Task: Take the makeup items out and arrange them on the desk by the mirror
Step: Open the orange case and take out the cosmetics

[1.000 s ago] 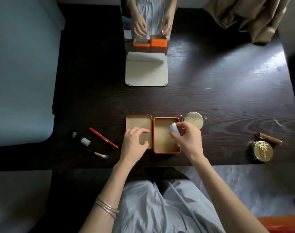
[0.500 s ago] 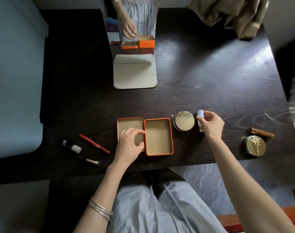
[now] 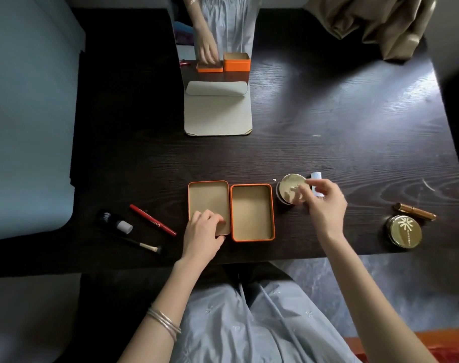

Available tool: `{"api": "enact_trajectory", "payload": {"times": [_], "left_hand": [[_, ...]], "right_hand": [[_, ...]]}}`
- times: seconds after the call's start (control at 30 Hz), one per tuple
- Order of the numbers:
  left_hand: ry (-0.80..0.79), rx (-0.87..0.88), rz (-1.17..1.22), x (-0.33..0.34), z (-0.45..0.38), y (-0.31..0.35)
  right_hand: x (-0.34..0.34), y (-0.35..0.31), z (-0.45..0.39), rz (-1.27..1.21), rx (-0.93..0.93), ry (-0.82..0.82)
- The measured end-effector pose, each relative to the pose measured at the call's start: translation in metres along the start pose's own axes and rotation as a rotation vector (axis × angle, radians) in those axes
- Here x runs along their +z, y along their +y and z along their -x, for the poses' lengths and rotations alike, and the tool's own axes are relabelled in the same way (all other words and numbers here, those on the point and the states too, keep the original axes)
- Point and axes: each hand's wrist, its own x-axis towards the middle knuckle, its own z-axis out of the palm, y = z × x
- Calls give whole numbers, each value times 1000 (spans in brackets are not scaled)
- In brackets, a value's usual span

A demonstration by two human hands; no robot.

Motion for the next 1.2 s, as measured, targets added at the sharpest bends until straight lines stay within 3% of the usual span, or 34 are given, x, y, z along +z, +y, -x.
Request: {"api": "enact_trajectory", "payload": {"times": [0.13, 0.2, 0.33, 0.43, 0.57, 0.8, 1.2], "left_hand": [[38, 1, 47, 3, -2, -2], [133, -30, 134, -2, -2, -4], [345, -307, 183, -17, -4, -11], [278, -461, 229, -27, -8, -18], [223, -530, 353, -31, -16, -25], [61, -735, 937, -44, -25, -20], [-101, -741, 1185, -52, -15, -17]], "right_hand": [[23, -14, 40, -66, -31, -216], [36, -17, 54, -37, -86, -321], [68, -28, 69, 14, -128, -505], [91, -39, 76, 18, -129, -614], [114, -53, 78, 55, -133, -707], [132, -61, 76, 151, -97, -782], [114, -48, 68, 94, 5, -743]]}}
